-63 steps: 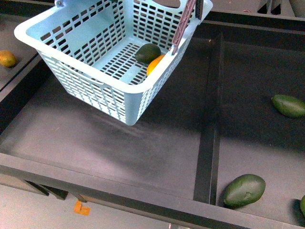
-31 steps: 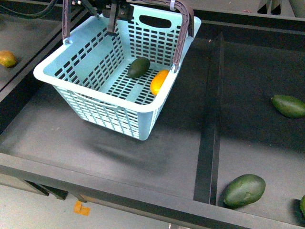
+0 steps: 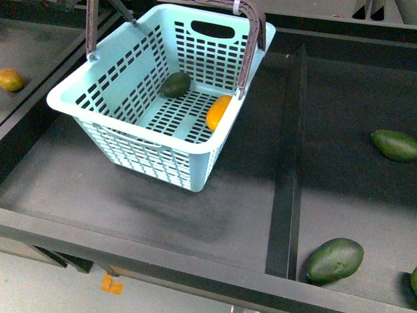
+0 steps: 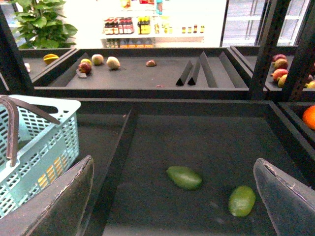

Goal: Pick mango and avocado into basket

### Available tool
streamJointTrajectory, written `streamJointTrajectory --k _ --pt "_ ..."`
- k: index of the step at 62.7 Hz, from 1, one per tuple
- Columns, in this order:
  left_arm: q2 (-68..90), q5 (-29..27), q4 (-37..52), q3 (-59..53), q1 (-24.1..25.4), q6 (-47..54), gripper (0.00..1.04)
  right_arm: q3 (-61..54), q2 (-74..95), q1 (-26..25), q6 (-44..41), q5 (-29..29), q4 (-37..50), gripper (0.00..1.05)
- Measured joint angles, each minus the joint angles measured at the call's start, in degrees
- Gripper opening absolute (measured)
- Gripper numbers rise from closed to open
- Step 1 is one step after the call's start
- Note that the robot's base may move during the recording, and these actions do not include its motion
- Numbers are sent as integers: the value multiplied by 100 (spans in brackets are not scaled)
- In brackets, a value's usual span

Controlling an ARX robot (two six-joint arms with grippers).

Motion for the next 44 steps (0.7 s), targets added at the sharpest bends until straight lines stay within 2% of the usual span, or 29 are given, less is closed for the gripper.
streamJointTrajectory --k 2,5,6,10,16,20,25,34,44 --pt "-20 13 481 -229 4 396 94 0 0 0 0 0 0 96" --pt "-208 138 2428 -1104 48 1967 83 0 0 0 2 2 0 96" --pt "-245 160 2754 -1266 55 2111 81 0 0 0 2 2 0 96" --pt "-614 306 4913 -2533 162 4446 67 0 0 0 2 4 0 96" --pt "-1281 417 6507 -3799 415 7055 48 0 0 0 2 2 0 96" --pt "-1897 551 6979 -4682 627 8091 28 0 0 0 2 2 0 96" --pt "-2428 796 7173 -5619 754 8544 3 0 0 0 2 2 0 96" --pt "-3488 1003 7270 -6767 1034 8675 3 0 0 0 0 2 0 96" --pt "-4253 1150 7084 -7353 1163 8695 3 0 0 0 0 2 0 96"
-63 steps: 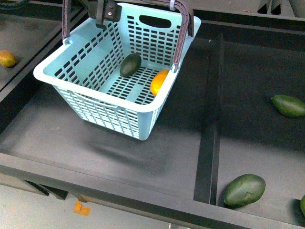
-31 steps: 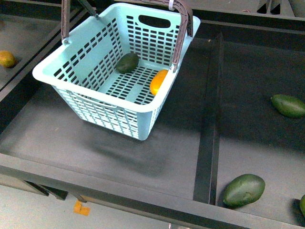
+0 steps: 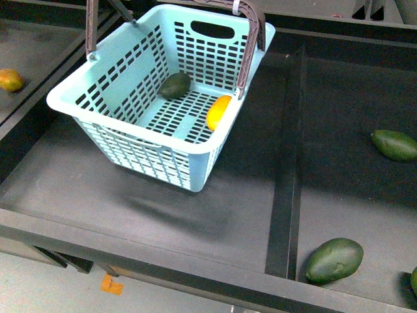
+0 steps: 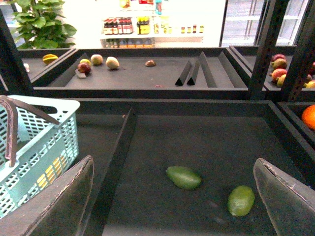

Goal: Pick mango and avocado into basket

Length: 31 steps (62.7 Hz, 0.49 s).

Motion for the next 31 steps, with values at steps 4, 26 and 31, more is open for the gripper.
streamJointTrajectory --k 4,26,31 --pt "-227 358 63 -260 264 11 3 0 0 0 2 -2 0 96" --pt "-1858 393 -966 -920 391 22 3 0 -2 0 0 -2 0 96" --pt "-2323 391 -1353 -992 391 22 3 0 -2 0 0 -2 0 96"
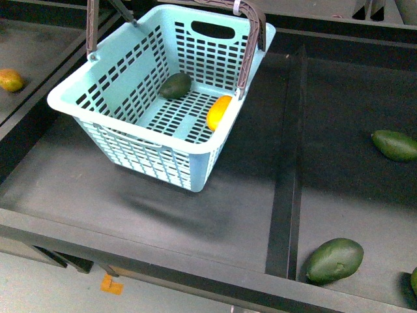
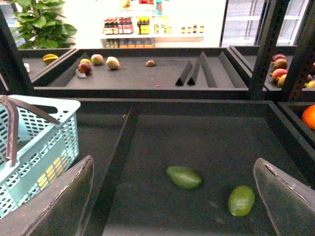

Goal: Pick mango and avocado into basket

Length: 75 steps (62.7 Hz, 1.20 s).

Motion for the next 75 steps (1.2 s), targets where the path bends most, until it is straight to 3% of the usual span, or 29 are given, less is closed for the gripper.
streamJointTrajectory --k 38,61,65,75 --pt "-2656 2 -2441 -63 0 2 3 0 0 0 2 2 0 96" --pt "-3550 2 -3335 -63 0 2 3 0 0 0 2 0 0 96" --pt "-4334 2 -4260 -61 0 4 3 0 2 0 2 2 0 96" --pt "-4518 0 -4330 -61 0 4 3 0 0 0 2 0 0 96"
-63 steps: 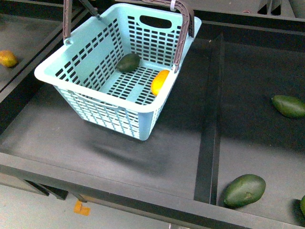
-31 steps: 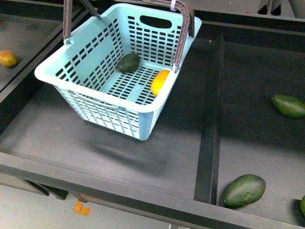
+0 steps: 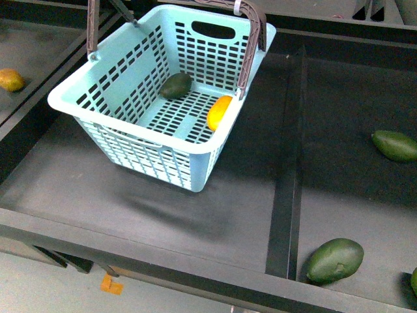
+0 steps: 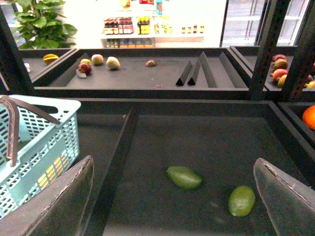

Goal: Pick mango and avocado into basket

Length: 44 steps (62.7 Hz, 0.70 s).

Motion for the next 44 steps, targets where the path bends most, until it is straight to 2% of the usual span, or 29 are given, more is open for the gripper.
streamJointTrajectory --k 33,44 --pt "-2 0 -4 0 0 -2 3 0 0 0 0 0 0 96" --pt "-2 0 -4 0 0 -2 38 0 0 0 0 0 0 96"
